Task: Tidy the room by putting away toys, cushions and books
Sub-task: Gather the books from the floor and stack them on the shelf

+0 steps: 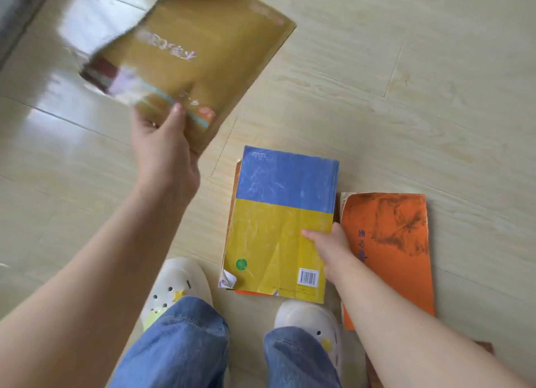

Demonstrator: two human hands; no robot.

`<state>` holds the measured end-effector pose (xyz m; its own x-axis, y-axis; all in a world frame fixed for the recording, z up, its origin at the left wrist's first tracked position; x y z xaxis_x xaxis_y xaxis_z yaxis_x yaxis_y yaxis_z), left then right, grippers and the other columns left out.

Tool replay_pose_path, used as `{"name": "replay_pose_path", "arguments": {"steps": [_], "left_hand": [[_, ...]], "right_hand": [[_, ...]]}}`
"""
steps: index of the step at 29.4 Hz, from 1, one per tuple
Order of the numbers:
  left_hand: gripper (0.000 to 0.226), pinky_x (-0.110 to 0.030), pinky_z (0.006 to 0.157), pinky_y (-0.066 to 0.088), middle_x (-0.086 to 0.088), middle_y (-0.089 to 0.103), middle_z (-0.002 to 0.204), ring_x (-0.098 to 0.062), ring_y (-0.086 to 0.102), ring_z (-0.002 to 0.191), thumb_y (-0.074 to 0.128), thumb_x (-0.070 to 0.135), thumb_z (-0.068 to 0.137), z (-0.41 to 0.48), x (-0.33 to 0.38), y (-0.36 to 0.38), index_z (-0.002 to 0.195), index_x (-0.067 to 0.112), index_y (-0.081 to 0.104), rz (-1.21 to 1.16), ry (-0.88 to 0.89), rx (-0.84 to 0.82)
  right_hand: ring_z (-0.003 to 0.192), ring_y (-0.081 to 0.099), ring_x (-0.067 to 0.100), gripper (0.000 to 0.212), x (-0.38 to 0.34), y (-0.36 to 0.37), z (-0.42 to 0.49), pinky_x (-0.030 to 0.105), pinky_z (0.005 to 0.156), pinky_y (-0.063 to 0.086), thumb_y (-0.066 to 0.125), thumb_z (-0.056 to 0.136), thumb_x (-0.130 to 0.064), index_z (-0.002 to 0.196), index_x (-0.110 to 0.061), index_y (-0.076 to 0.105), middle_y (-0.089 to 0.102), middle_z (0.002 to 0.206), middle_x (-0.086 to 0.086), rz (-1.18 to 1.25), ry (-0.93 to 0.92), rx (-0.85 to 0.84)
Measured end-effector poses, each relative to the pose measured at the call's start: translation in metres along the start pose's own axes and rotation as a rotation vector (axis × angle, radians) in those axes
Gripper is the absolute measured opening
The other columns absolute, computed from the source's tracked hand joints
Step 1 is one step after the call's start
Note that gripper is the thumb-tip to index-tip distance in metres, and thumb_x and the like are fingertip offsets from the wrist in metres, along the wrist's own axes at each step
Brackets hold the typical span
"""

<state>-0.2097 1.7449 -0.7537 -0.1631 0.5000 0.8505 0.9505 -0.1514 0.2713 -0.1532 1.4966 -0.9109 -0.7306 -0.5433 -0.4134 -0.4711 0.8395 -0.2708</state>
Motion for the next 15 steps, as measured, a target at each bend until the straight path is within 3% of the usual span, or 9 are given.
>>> {"name": "replay_pose_path", "arguments": {"steps": [3, 6, 8, 11, 13, 15], "left_hand": [[0.019, -0.033, 0.072, 0.058, -0.005, 0.066, 0.091, -0.011, 0.068, 0.067, 0.047, 0.000, 0.095, -0.023, -0.048, -0.015, 0.102, 0.015, 0.057, 0.039, -0.214, 0.019], [0.012, -0.037, 0.070, 0.056, -0.009, 0.061, 0.080, -0.016, 0.061, 0.059, 0.053, 0.011, 0.094, -0.067, -0.117, -0.062, 0.083, 0.016, 0.055, 0.570, -0.522, 0.045], [0.023, -0.040, 0.065, 0.057, -0.010, 0.061, 0.068, -0.019, 0.058, 0.051, 0.049, 0.024, 0.096, -0.087, -0.141, -0.082, 0.078, 0.011, 0.052, 1.049, -0.676, -0.161], [0.039, -0.022, 0.041, 0.050, -0.004, 0.058, 0.047, -0.013, 0.054, 0.033, 0.040, 0.030, 0.096, -0.093, -0.139, -0.071, 0.068, 0.006, 0.051, 1.520, -0.923, -0.621], [0.035, -0.021, 0.044, 0.046, -0.003, 0.055, 0.049, -0.012, 0.052, 0.031, 0.043, 0.028, 0.092, -0.091, -0.130, -0.051, 0.063, 0.009, 0.046, 1.648, -0.792, -0.828], [0.032, -0.024, 0.054, 0.044, -0.002, 0.057, 0.063, -0.018, 0.057, 0.051, 0.046, 0.033, 0.091, -0.087, -0.122, -0.031, 0.065, 0.014, 0.045, 1.738, -0.385, -0.851]], "right_hand": [[0.096, 0.063, 0.030, 0.025, -0.009, 0.001, -0.010, 0.045, 0.090, 0.051, 0.062, 0.086, -0.013, 0.110, -0.008, 0.058, 0.065, 0.112, 0.016, 0.041, -0.026, 0.036], [0.093, 0.057, 0.024, 0.026, -0.021, -0.019, -0.027, 0.029, 0.080, 0.043, 0.049, 0.093, -0.014, 0.115, -0.009, 0.062, 0.065, 0.109, 0.010, -0.164, -0.202, 0.242], [0.091, 0.058, 0.028, 0.021, -0.024, -0.029, -0.041, 0.030, 0.071, 0.038, 0.045, 0.094, -0.011, 0.106, -0.011, 0.063, 0.066, 0.101, 0.010, -0.331, -0.303, 0.333], [0.092, 0.061, 0.034, 0.016, -0.022, -0.038, -0.043, 0.033, 0.069, 0.039, 0.048, 0.092, -0.011, 0.102, -0.012, 0.060, 0.068, 0.096, 0.012, -0.325, -0.337, 0.466], [0.096, 0.060, 0.035, 0.017, -0.018, -0.045, -0.040, 0.034, 0.069, 0.039, 0.052, 0.090, -0.014, 0.106, -0.012, 0.056, 0.066, 0.102, 0.013, -0.284, -0.299, 0.561], [0.111, 0.052, 0.033, 0.036, -0.013, -0.051, -0.037, 0.038, 0.080, 0.040, 0.061, 0.085, -0.020, 0.119, -0.013, 0.050, 0.055, 0.122, 0.014, -0.436, -0.275, 0.592]]}}
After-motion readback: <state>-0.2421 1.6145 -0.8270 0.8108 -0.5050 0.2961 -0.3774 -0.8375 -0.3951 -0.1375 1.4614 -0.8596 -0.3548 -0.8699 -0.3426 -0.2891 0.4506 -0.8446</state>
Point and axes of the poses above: each hand's wrist, its own z-axis towards the middle knuckle, its own y-axis out of the palm, x = y × z, the point moved 3 cm from there along z, towards the middle knuckle
